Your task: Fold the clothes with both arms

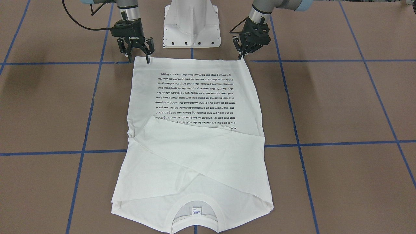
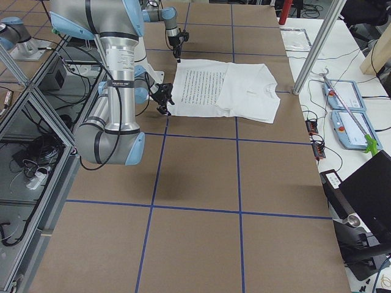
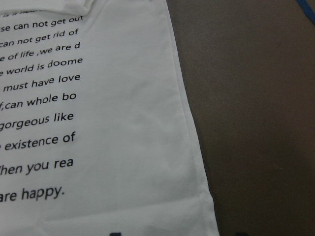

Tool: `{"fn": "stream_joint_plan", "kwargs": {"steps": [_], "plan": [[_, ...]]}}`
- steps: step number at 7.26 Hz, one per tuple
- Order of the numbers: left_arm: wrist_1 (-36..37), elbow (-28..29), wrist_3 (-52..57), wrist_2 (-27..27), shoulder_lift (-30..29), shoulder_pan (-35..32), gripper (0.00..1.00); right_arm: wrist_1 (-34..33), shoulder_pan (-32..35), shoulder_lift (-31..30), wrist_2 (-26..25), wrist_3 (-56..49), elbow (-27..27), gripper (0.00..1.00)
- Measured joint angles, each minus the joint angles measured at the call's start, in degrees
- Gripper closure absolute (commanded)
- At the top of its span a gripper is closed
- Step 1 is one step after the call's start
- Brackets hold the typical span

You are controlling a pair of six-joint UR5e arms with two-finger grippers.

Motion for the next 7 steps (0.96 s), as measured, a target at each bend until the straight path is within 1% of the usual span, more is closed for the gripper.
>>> {"fn": "stream_joint_plan", "kwargs": {"steps": [1,2,3,4,5,7], "plan": [[0.0,0.0,-0.04,0.04,0.0,-0.01,1.0,-0.08,-0.26,-0.02,-0.03,0.03,-0.06,0.37],[0.0,0.0,-0.06,0.06,0.01,-0.05,1.0,-0.15,-0.52,-0.02,-0.07,0.2,-0.07,0.5],[0.0,0.0,-0.06,0.06,0.03,-0.07,1.0,-0.2,-0.8,-0.03,-0.17,0.48,-0.06,0.68],[0.0,-0.01,-0.07,0.09,0.04,-0.08,1.0,-0.25,-1.08,-0.03,-0.32,0.67,-0.04,0.92],[0.0,-0.05,-0.07,0.11,0.05,-0.09,1.0,-0.27,-1.27,-0.02,-0.42,0.78,-0.03,1.0],[0.0,-0.14,-0.07,0.13,0.01,-0.09,1.0,-0.36,-1.35,-0.02,-0.47,1.01,0.04,1.0]]}}
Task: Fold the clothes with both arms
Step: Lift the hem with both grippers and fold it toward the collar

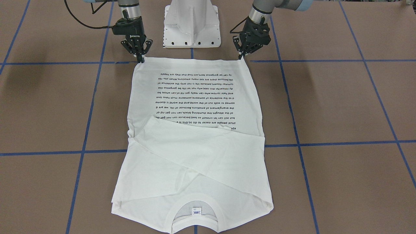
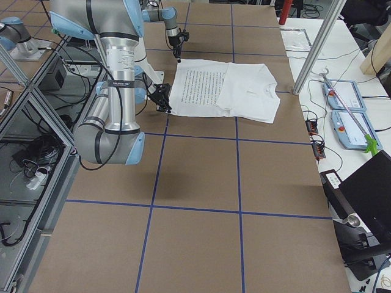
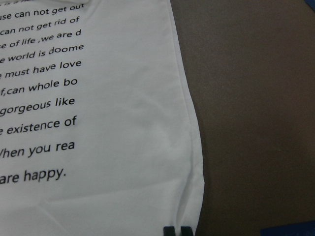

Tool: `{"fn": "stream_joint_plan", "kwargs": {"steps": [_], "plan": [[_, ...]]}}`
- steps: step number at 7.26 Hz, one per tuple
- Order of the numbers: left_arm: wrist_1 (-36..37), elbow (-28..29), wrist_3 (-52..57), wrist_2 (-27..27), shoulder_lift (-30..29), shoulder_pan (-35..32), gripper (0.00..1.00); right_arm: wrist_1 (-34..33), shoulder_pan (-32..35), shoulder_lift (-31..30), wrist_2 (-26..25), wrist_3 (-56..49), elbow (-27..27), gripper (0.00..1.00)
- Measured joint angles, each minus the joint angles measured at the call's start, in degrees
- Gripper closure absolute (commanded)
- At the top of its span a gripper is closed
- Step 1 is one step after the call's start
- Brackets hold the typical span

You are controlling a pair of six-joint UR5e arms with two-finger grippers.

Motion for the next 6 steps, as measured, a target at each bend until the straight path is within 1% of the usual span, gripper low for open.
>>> {"fn": "stream_joint_plan", "kwargs": {"steps": [2,3,4,5,6], "plan": [[0.0,-0.06,0.0,0.02,-0.01,0.0,1.0,-0.22,0.12,-0.13,0.17,0.07,0.7,1.0],[0.04,-0.58,0.06,-0.03,-0.01,0.0,1.0,-2.31,0.26,-0.34,0.78,0.05,2.9,1.0],[0.36,-2.32,0.2,-0.79,0.06,-0.18,1.0,-8.48,0.64,-0.54,2.96,0.01,8.32,1.0],[1.79,-5.62,0.45,-2.65,0.29,-0.76,1.0,-17.12,1.22,-0.47,6.47,-0.02,16.06,1.0],[5.97,-11.37,1.02,-5.04,0.36,-1.62,1.0,-26.47,1.82,-0.11,10.12,-0.02,24.9,1.0]]}}
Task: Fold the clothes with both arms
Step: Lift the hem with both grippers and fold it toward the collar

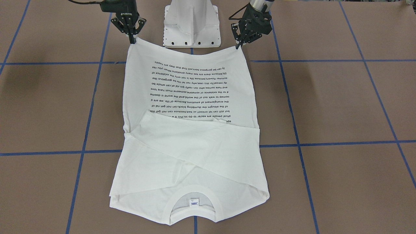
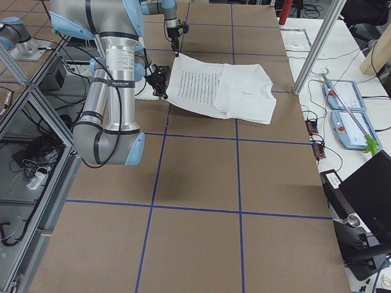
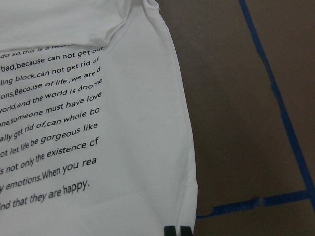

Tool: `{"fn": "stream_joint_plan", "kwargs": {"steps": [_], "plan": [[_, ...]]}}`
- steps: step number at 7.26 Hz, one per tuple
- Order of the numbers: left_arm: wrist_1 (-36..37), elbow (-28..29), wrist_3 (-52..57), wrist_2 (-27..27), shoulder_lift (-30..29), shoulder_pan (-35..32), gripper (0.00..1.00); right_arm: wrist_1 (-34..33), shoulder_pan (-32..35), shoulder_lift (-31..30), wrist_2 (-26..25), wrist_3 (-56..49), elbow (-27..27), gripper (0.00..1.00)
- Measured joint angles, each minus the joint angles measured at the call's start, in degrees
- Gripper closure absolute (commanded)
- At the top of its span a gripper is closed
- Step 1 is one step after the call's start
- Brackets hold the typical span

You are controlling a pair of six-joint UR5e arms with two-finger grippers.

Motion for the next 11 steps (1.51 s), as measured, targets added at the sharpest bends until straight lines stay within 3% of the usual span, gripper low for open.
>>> {"fn": "stream_joint_plan", "kwargs": {"steps": [2,3,4,7,10,11], "plan": [[15.32,-13.43,1.66,-6.14,-2.64,-3.49,1.0,-12.53,4.57,3.85,8.14,-0.24,10.26,1.0],[23.7,-16.27,4.16,-9.36,-7.92,-6.66,1.0,-15.92,8.04,6.72,11.48,-1.04,11.5,1.0],[30.03,-15.59,7.22,-10.9,-13.66,-9.31,1.0,-18.4,11.21,9.86,13.4,-3.35,11.37,1.0],[34.13,-6.6,18.06,-11.6,-21.34,-19.31,1.0,-20.55,23.61,19.48,16.88,-14.59,2.46,1.0],[29.35,6.11,24.7,-11.64,-26.55,-28.15,1.0,-18.62,39.84,25.37,24.01,-28.49,-9.7,1.0],[27.71,10.19,25.73,-11.62,-28.21,-30.03,1.0,-15.29,43.73,26.35,25.45,-31.73,-14.65,1.0]]}}
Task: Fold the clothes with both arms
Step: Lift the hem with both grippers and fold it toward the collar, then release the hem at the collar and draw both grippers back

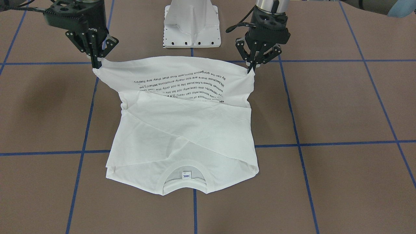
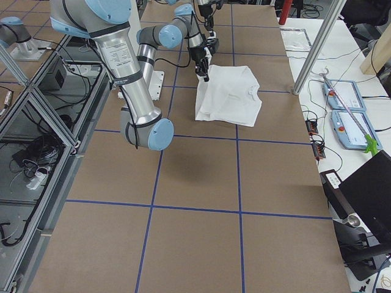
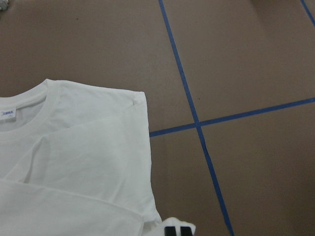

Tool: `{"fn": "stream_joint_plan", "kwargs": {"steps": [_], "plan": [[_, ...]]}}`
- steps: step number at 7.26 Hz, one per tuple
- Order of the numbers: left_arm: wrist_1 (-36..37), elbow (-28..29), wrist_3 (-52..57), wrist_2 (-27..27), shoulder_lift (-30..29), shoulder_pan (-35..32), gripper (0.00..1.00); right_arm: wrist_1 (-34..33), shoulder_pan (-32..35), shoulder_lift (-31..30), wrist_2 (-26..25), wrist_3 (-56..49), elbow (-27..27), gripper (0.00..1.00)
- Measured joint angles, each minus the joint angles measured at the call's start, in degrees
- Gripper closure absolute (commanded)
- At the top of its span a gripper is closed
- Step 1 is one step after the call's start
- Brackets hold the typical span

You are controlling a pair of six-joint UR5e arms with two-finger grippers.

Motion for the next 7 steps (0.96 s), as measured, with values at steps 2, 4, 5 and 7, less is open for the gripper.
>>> {"fn": "stream_joint_plan", "kwargs": {"steps": [2,4,5,7], "plan": [[-3.49,9.24,1.34,0.84,-3.82,-2.41,1.0,10.8,3.87,0.65,1.02,-2.99,-10.63,1.0],[-11.81,19.2,1.74,2.91,-5.26,-3.01,1.0,18.4,4.57,3.1,1.08,-3.52,-20.56,1.0],[-16.14,24.58,1.79,3.35,-6.45,-3.1,1.0,20.8,4.55,5.33,1.03,-3.74,-25.8,1.0],[-24.93,35.93,2.4,4.77,-9.09,-3.14,1.0,26.78,4.52,6.99,0.76,-4.25,-34.08,1.0]]}}
